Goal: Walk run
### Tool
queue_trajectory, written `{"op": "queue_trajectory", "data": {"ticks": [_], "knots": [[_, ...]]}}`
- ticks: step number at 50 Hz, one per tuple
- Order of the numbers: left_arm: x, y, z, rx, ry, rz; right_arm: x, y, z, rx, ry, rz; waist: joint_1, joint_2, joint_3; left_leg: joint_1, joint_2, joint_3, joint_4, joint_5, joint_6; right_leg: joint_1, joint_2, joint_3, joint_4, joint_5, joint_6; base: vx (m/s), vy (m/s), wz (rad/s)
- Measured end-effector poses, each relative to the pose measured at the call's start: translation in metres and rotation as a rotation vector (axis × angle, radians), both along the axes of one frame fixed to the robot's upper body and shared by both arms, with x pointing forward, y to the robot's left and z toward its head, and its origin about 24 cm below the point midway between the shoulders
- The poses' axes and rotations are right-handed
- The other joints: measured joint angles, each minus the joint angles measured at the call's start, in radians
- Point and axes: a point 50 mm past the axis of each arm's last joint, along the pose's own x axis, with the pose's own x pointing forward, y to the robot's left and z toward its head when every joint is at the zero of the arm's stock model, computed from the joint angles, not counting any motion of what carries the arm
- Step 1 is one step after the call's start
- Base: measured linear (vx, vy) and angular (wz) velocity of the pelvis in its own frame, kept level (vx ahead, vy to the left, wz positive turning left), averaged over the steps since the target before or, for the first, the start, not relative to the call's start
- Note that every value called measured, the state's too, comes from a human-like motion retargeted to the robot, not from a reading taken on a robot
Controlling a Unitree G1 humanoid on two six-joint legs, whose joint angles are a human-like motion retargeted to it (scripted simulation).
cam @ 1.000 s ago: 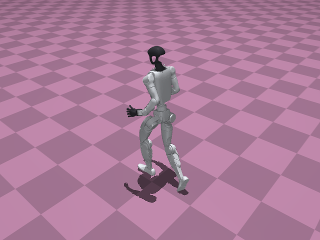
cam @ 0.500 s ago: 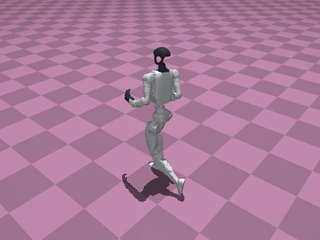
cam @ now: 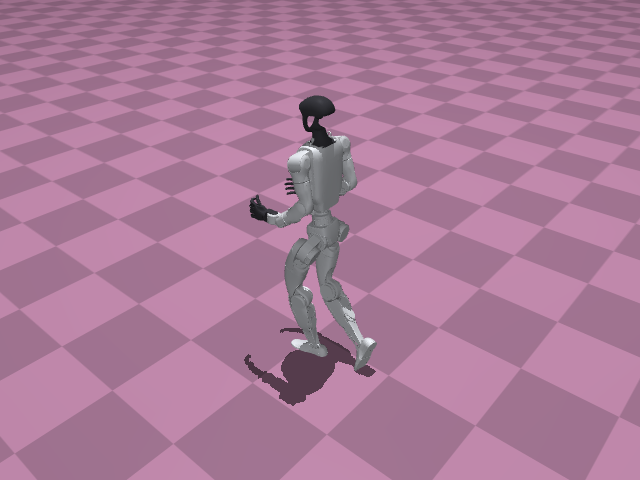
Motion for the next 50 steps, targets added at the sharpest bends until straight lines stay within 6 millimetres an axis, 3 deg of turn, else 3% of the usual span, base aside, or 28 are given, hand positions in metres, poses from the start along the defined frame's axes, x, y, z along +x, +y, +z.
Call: {"op": "queue_trajectory", "data": {"ticks": [2,3,8,10,12,13,15,18,20,22,25,30,33,36,37,38,39,40,42,43,45,47,50], "knots": [[0.02,-0.007,0.018,-0.062,-0.088,-0.028,-0.012,-0.001,-0.007,-0.012,0.036,-0.035,-0.009,0.037,0.001,0.07,-0.01,-0.075,-0.062,0.025,-0.026,-0.081,-0.078,-0.057,0.01,-0.14,-0.121,1.27,-0.16,0.95],[0.027,-0.008,0.027,-0.082,-0.134,-0.031,-0.019,-0.003,-0.01,-0.013,0.053,-0.056,-0.026,0.054,0.001,0.11,-0.01,-0.096,-0.105,0.052,-0.036,-0.111,-0.122,-0.085,-0.019,-0.197,-0.138,0.85,-0.15,1.45],[0.046,-0.005,0.067,-0.036,-0.297,-0.059,-0.043,-0.011,-0.016,-0.048,0.108,-0.073,-0.144,0.095,0.001,0.262,-0.022,-0.17,-0.231,0.208,-0.096,-0.226,-0.303,-0.125,-0.369,-0.391,-0.161,0.97,-0.24,1.65],[0.049,-0.001,0.078,0.036,-0.338,-0.09,-0.046,-0.013,-0.014,-0.071,0.106,-0.065,-0.186,0.086,0.013,0.325,-0.037,-0.201,-0.247,0.239,-0.113,-0.26,-0.305,-0.019,-0.535,-0.462,-0.196,1.17,-0.45,1.51],[0.049,0.006,0.084,0.121,-0.352,-0.11,-0.043,-0.011,-0.01,-0.089,0.088,-0.042,-0.208,0.081,0.023,0.383,-0.026,-0.228,-0.249,0.249,-0.133,-0.261,-0.276,0.175,-0.663,-0.514,-0.165,0.93,-0.45,0.81],[0.049,0.011,0.084,0.16,-0.348,-0.107,-0.04,-0.007,-0.008,-0.096,0.073,-0.022,-0.198,0.074,0.027,0.409,-0.017,-0.221,-0.242,0.249,-0.145,-0.255,-0.276,0.258,-0.705,-0.525,-0.12,0.8,-0.43,0.51],[0.045,0.017,0.079,0.207,-0.318,-0.104,-0.033,-0.002,-0.003,-0.104,0.045,0.001,-0.241,0.041,0.039,0.458,-0.039,-0.267,-0.169,0.271,-0.171,-0.248,-0.293,0.297,-0.685,-0.384,-0.035,0.94,-0.51,1.08],[0.029,0.03,0.054,0.203,-0.213,-0.064,-0.016,0.011,0.002,-0.075,0.002,0.056,-0.241,0.034,0.033,0.394,-0.05,-0.252,0.093,0.496,-0.285,-0.251,-0.272,0.196,-0.508,-0.505,-0.162,1.06,-0.59,0.68],[0.013,0.027,0.03,0.165,-0.132,-0.068,0.0,0.009,0.006,-0.057,-0.019,0.049,-0.252,0.048,0.042,0.286,-0.049,-0.269,0.347,0.626,-0.41,-0.214,-0.27,0.164,-0.455,-0.569,-0.182,0.74,-0.26,1.32],[-0.005,0.018,0.005,0.121,-0.038,-0.042,0.009,0.01,0.011,-0.089,-0.049,0.053,-0.277,0.05,0.046,0.19,0.024,-0.173,0.485,0.686,-0.382,-0.146,-0.28,0.09,-0.484,-0.579,-0.195,0.7,-0.19,1.6],[-0.036,0.012,-0.018,0.089,0.071,-0.003,0.023,0.005,0.023,-0.166,-0.111,0.018,-0.238,0.02,0.048,0.082,0.084,-0.008,0.54,0.507,-0.23,-0.056,-0.303,-0.004,-0.554,-0.533,-0.199,0.75,-0.21,0.76],[-0.077,0.027,-0.032,0.151,0.19,0.077,0.03,-0.004,0.041,-0.221,-0.214,0.001,-0.04,-0.047,0.054,-0.077,0.016,0.142,0.341,0.253,-0.202,0.067,-0.308,-0.051,-0.658,-0.392,-0.141,0.74,-0.18,-0.21],[-0.083,0.032,-0.033,0.156,0.209,0.112,0.033,-0.012,0.049,-0.185,-0.248,-0.008,0.027,-0.03,0.052,-0.115,-0.014,0.179,0.055,0.168,-0.16,0.134,-0.255,-0.122,-0.686,-0.363,-0.121,0.75,-0.15,0.7],[-0.076,0.034,-0.031,0.117,0.195,0.138,0.034,-0.017,0.052,-0.154,-0.255,-0.002,0.021,0.006,0.042,-0.069,-0.018,0.309,-0.196,0.138,-0.143,0.201,-0.17,-0.198,-0.677,-0.363,-0.103,0.76,-0.21,1.56],[-0.071,0.033,-0.03,0.101,0.18,0.147,0.035,-0.018,0.052,-0.148,-0.256,0.002,0.014,0.007,0.037,-0.047,-0.018,0.374,-0.238,0.157,-0.105,0.222,-0.156,-0.231,-0.664,-0.35,-0.086,0.89,-0.28,1.49],[-0.065,0.03,-0.028,0.083,0.161,0.158,0.035,-0.018,0.052,-0.147,-0.256,0.009,0.014,-0.006,0.031,-0.03,-0.022,0.442,-0.244,0.203,0.007,0.241,-0.162,-0.261,-0.64,-0.318,-0.058,1.01,-0.5,0.91],[-0.058,0.029,-0.025,0.077,0.139,0.167,0.035,-0.016,0.05,-0.141,-0.251,0.017,0.022,-0.023,0.026,-0.003,-0.01,0.466,-0.23,0.166,0.044,0.257,-0.157,-0.271,-0.602,-0.264,-0.029,1.15,-0.81,0.28],[-0.051,0.027,-0.022,0.076,0.115,0.174,0.036,-0.014,0.048,-0.133,-0.244,0.025,0.034,-0.04,0.021,0.03,0.01,0.468,-0.205,0.088,0.044,0.272,-0.146,-0.272,-0.556,-0.198,0.002,1.2,-0.82,0.54],[-0.031,0.016,-0.013,0.093,0.042,0.163,0.036,-0.011,0.042,-0.106,-0.221,0.038,0.008,-0.02,0.029,-0.033,-0.013,0.187,-0.076,0.018,0.044,0.208,-0.09,-0.273,-0.38,-0.018,0.049,0.95,-0.32,1.26],[-0.018,0.013,-0.006,0.098,-0.006,0.169,0.037,-0.007,0.039,-0.087,-0.208,0.058,-0.007,0.002,0.042,-0.05,0.018,0.15,-0.018,0.008,0.044,0.15,-0.039,-0.194,-0.261,0.028,0.059,0.59,0.05,1.31],[0.008,0.003,0.011,0.09,-0.109,0.14,0.036,0.0,0.033,-0.057,-0.185,0.065,-0.009,0.053,0.062,-0.03,0.089,0.169,0.052,-0.023,0.044,0.033,0.068,-0.021,-0.04,0.008,0.06,0.59,0.11,1.3],[0.025,-0.02,0.025,0.046,-0.18,0.078,0.029,-0.002,0.026,-0.04,-0.159,0.022,0.012,0.112,0.046,0.048,0.107,0.138,-0.002,-0.03,0.044,-0.032,0.003,-0.064,0.058,-0.115,-0.042,0.9,0.22,1.39],[0.04,-0.039,0.048,-0.02,-0.282,0.054,0.01,-0.011,0.016,-0.025,-0.105,-0.021,0.003,0.14,0.033,0.129,0.034,0.034,-0.124,0.053,0.044,-0.122,-0.167,-0.122,0.067,-0.256,-0.253,0.68,0.21,2.23]]}}
